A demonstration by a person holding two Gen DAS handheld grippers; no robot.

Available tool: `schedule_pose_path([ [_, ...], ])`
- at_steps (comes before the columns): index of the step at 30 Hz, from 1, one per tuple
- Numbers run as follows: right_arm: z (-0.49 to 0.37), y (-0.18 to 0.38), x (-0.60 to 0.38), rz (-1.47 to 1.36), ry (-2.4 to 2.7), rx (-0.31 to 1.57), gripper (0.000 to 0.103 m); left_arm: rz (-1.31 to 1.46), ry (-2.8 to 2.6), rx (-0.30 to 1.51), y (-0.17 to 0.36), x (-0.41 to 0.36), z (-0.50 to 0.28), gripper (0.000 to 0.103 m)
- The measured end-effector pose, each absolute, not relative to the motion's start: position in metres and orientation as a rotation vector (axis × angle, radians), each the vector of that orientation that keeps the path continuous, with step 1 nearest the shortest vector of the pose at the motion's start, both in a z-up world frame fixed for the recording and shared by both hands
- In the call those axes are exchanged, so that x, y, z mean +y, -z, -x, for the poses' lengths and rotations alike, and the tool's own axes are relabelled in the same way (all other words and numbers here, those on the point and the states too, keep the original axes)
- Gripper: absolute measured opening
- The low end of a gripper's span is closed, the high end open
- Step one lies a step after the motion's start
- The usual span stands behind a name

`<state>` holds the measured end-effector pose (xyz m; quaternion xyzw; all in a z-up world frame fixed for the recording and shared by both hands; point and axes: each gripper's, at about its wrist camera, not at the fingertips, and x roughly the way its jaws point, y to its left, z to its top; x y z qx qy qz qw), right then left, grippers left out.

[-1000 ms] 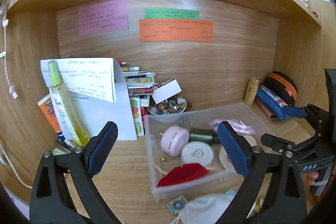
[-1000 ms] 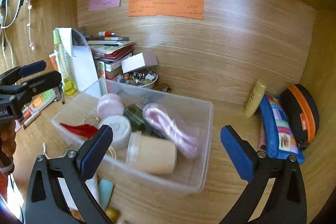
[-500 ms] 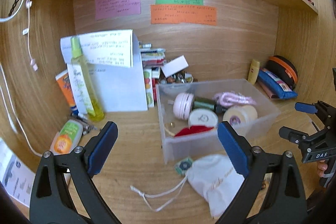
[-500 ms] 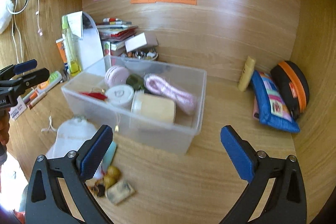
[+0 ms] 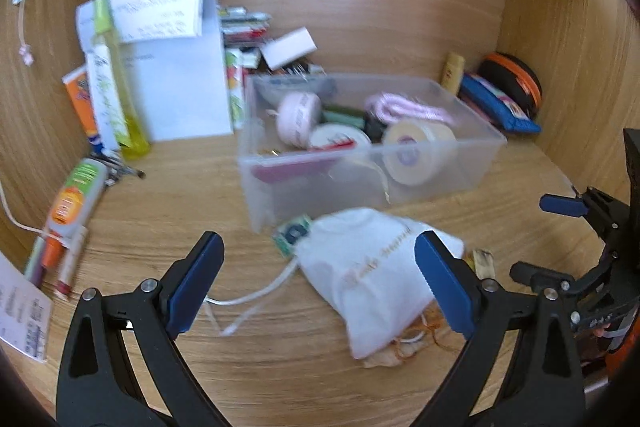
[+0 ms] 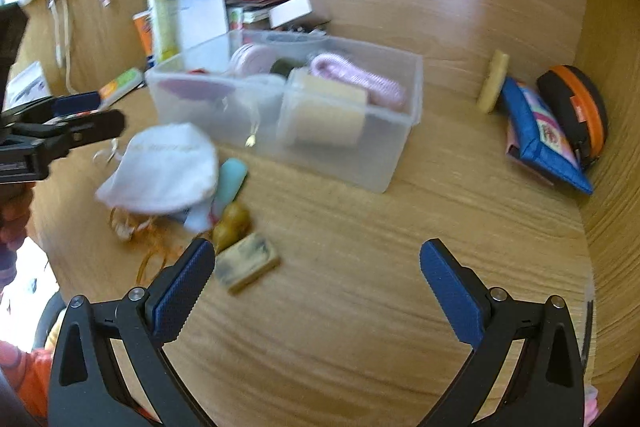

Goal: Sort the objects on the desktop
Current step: 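Grasp the white drawstring pouch with the left tool while the right tool grasps the soap bar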

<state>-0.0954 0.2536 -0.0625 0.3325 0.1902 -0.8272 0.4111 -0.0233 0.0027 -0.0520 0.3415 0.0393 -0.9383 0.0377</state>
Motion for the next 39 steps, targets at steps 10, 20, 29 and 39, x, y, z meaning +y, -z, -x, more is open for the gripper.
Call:
schedule_pose_path([
  [10, 0.088, 0.074, 0.251, -0.844, 1.939, 0.571, 0.093, -1.221, 2.852, 0.147, 0.077, 0.017, 0.050, 0.097],
  [20, 0.096, 0.084, 0.229, -0.877, 1.812, 0.631, 0.064, -1.288, 2.857, 0.183, 0.086, 0.020, 0.067, 0.097],
  [29, 0.096, 0.084, 0.224, -0.866, 1.749, 0.627, 0.037, -1.296, 2.893, 0.250, 0.084, 0.014, 0.065, 0.078],
  [39, 0.107, 0.082, 0.233, -0.901, 1.815, 0.576, 0.037, -1.234, 2.921, 0.292, 0.078, 0.004, 0.051, 0.062],
])
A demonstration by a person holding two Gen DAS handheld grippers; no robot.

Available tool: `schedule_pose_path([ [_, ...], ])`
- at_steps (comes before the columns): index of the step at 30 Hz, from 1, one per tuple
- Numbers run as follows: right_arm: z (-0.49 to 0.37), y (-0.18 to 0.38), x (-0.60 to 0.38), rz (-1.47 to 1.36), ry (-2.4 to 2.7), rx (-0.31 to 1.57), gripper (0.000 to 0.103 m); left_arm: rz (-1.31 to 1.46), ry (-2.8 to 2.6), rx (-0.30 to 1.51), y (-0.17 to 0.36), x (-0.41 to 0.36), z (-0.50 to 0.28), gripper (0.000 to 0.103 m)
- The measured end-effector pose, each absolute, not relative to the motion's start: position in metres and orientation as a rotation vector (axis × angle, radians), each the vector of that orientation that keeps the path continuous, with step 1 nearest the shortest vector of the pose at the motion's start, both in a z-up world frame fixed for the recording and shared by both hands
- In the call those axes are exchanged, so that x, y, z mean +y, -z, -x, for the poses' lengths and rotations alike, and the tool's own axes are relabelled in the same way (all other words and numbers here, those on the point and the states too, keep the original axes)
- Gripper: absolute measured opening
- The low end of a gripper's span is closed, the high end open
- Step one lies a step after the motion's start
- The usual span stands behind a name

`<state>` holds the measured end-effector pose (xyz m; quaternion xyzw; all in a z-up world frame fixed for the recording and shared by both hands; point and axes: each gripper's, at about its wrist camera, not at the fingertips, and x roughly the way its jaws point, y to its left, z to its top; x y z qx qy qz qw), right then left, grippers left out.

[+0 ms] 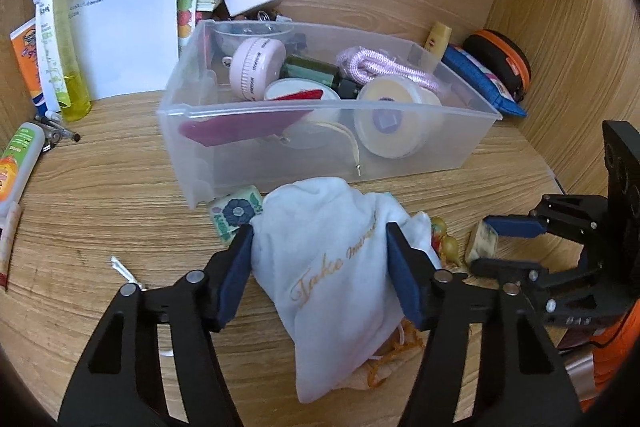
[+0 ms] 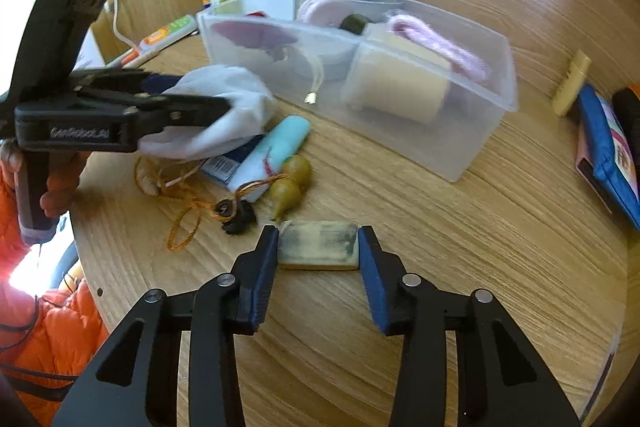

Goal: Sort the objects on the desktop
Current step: 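Grasp the white drawstring pouch with the left tool while the right tool grasps the soap bar, then carry the white pouch and soap bar over the clear box with both tools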

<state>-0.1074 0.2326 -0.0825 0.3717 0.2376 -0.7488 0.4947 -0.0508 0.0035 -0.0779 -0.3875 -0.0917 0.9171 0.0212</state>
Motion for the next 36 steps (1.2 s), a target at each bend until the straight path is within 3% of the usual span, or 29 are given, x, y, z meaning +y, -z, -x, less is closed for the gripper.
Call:
schedule_pose_path([
  [4, 0.114, 0.074, 0.236, -0.897, 1.859, 0.533, 0.037, 1.160, -2.861, -0.288, 0.071, 0.001, 0.043, 0.057],
  [7, 0.117, 0.066, 0.238, -0.882, 1.882, 0.504, 0.037, 1.132, -2.867, -0.276, 0.065, 0.001, 0.040, 0.047],
  [21, 0.122, 0.033, 0.235, -0.801, 1.935, 0.438, 0.037, 1.029, -2.903, -0.304, 0.044, -0.009, 0.028, 0.036],
  [22, 0.122, 0.032, 0.234, -0.797, 1.935, 0.437, 0.037, 1.015, -2.908, -0.304, 0.040, -0.010, 0.027, 0.029],
  [23, 0.123, 0.029, 0.233, -0.790, 1.936, 0.436, 0.037, 0.999, -2.910, -0.309, 0.037, -0.011, 0.026, 0.010],
  [24, 0.123, 0.027, 0.232, -0.782, 1.938, 0.434, 0.037, 0.993, -2.894, -0.322, 0.034, -0.013, 0.026, 0.007],
  [30, 0.123, 0.017, 0.225, -0.751, 1.936, 0.420, 0.037, 0.951, -2.877, -0.308, 0.019, -0.018, 0.021, 0.006],
  [31, 0.122, 0.016, 0.224, -0.748, 1.934, 0.423, 0.037, 0.959, -2.879, -0.299, 0.019, -0.018, 0.019, 0.012],
  [33, 0.121, 0.017, 0.222, -0.748, 1.928, 0.425, 0.037, 0.989, -2.907, -0.253, 0.022, -0.017, 0.017, 0.036],
  [35, 0.120, 0.019, 0.220, -0.751, 1.923, 0.426, 0.037, 1.020, -2.923, -0.241, 0.027, -0.017, 0.015, 0.079],
  [36, 0.119, 0.020, 0.219, -0.753, 1.920, 0.426, 0.037, 1.036, -2.923, -0.247, 0.031, -0.018, 0.015, 0.083],
])
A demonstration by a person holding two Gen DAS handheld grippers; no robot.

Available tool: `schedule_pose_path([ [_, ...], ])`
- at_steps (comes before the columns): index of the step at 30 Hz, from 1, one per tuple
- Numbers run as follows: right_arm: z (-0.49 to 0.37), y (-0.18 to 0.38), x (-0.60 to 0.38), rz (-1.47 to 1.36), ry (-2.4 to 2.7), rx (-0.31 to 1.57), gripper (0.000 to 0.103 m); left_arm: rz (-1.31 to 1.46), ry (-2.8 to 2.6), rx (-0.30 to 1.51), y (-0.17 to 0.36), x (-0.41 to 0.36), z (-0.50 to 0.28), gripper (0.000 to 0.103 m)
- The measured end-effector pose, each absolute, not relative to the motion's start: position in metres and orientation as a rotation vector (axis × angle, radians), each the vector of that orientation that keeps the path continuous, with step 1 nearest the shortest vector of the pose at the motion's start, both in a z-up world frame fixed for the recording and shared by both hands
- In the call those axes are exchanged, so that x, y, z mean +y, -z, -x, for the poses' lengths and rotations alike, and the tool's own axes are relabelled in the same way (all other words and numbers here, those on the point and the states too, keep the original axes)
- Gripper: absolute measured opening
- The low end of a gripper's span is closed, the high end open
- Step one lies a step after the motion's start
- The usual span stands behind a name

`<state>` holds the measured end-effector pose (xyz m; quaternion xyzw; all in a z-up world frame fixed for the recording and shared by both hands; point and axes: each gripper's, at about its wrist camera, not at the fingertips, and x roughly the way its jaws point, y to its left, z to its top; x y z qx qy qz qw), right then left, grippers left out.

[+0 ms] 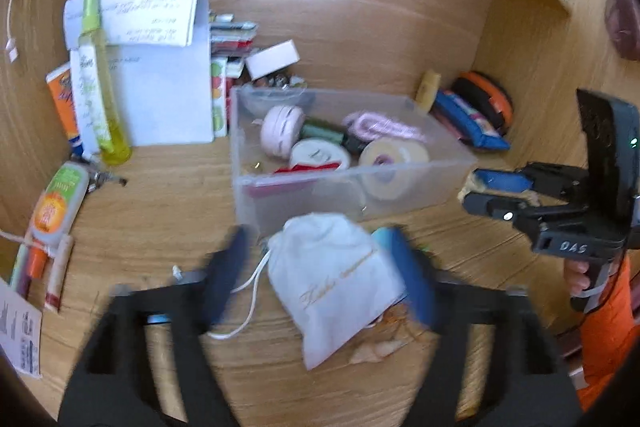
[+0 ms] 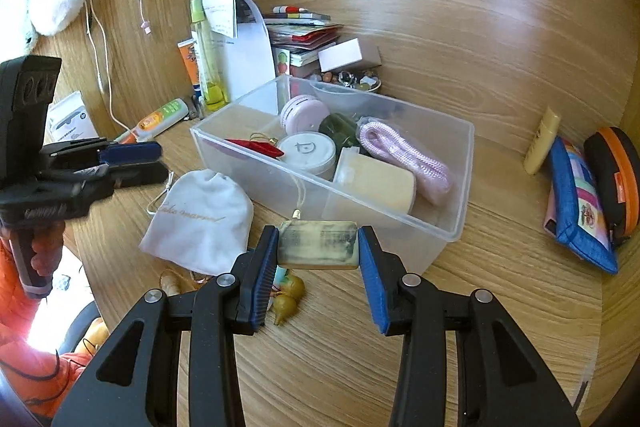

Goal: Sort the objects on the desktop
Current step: 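Carry the white pouch and soap bar over the clear box with both tools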

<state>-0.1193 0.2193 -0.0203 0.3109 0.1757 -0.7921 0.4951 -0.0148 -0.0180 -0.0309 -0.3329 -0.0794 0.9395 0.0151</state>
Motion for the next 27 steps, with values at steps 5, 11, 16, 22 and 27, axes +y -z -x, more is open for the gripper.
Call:
schedule_pose_path([
  [5, 0.120, 0.029, 0.215, -0.775, 1.897, 0.420, 0.037, 1.215, -2.826, -0.293, 0.061, -0.019, 0.030, 0.083],
  [11, 0.117, 0.034, 0.215, -0.776, 1.885, 0.429, 0.037, 1.305, -2.705, -0.383, 0.080, -0.016, 0.052, 0.083],
  [16, 0.120, 0.038, 0.217, -0.792, 1.883, 0.412, 0.037, 1.308, -2.660, -0.406, 0.089, -0.014, 0.067, 0.062],
  [22, 0.122, 0.033, 0.218, -0.777, 1.894, 0.391, 0.037, 1.236, -2.668, -0.417, 0.078, -0.013, 0.059, 0.030],
  [27, 0.126, 0.021, 0.212, -0.742, 1.905, 0.362, 0.037, 1.173, -2.731, -0.364, 0.061, -0.014, 0.045, 0.027],
])
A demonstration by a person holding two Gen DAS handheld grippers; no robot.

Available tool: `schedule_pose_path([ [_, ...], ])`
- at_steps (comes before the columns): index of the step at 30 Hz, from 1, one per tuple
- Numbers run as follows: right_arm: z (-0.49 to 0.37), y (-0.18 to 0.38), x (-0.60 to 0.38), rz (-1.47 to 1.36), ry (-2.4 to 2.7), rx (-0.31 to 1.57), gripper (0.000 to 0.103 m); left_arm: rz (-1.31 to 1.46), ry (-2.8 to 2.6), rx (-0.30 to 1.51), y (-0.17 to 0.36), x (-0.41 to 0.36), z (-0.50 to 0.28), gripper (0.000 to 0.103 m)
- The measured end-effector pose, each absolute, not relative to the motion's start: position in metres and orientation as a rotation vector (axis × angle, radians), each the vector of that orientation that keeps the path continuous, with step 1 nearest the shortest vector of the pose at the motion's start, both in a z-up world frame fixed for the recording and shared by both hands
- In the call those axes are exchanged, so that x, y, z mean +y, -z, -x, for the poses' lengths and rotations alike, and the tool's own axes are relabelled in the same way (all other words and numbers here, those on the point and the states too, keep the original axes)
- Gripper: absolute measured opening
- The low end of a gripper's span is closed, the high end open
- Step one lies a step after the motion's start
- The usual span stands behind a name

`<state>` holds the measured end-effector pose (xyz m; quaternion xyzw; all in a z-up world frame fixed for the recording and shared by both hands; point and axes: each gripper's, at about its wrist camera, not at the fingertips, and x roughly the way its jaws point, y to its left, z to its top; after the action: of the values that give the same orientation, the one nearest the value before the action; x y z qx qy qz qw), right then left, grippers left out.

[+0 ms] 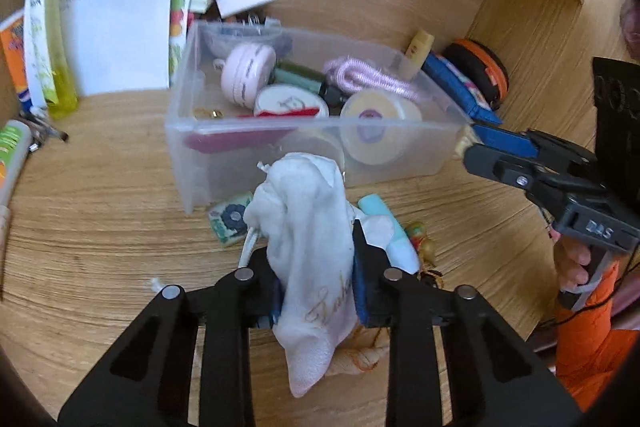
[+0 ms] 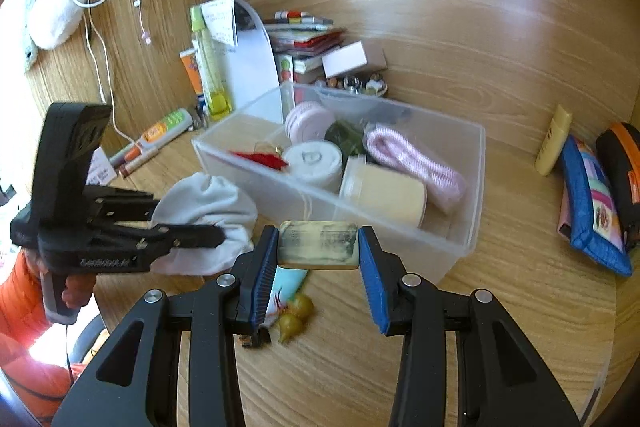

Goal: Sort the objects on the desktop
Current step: 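Carry the white pouch and soap bar over the clear box with both tools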

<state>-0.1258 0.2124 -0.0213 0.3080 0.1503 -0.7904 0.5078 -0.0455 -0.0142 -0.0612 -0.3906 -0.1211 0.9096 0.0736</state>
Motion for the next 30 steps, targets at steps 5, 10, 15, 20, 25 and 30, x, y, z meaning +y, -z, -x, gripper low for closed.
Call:
schedule_pose_path([
  [5, 0.128, 0.010, 0.203, -0.711, 1.913, 0.345, 0.037, 1.053, -2.785, -0.374, 0.032, -0.026, 0.037, 0.026],
  [10, 0.134, 0.001, 0.191, -0.688, 1.929, 0.332, 0.037, 0.933, -2.837, -0.368, 0.003, -0.039, 0.037, 0.026],
  [15, 0.143, -0.004, 0.176, -0.692, 1.937, 0.313, 0.037, 0.845, -2.870, -0.388, -0.019, -0.054, 0.044, 0.026],
  [20, 0.151, -0.006, 0.160, -0.699, 1.943, 0.313, 0.037, 0.817, -2.879, -0.420, -0.024, -0.065, 0.058, 0.026],
  [25, 0.156, -0.003, 0.142, -0.709, 1.948, 0.328, 0.037, 0.834, -2.871, -0.439, -0.018, -0.069, 0.078, 0.027],
  [30, 0.161, 0.011, 0.127, -0.744, 1.937, 0.328, 0.037, 0.885, -2.862, -0.439, -0.003, -0.067, 0.098, 0.027],
])
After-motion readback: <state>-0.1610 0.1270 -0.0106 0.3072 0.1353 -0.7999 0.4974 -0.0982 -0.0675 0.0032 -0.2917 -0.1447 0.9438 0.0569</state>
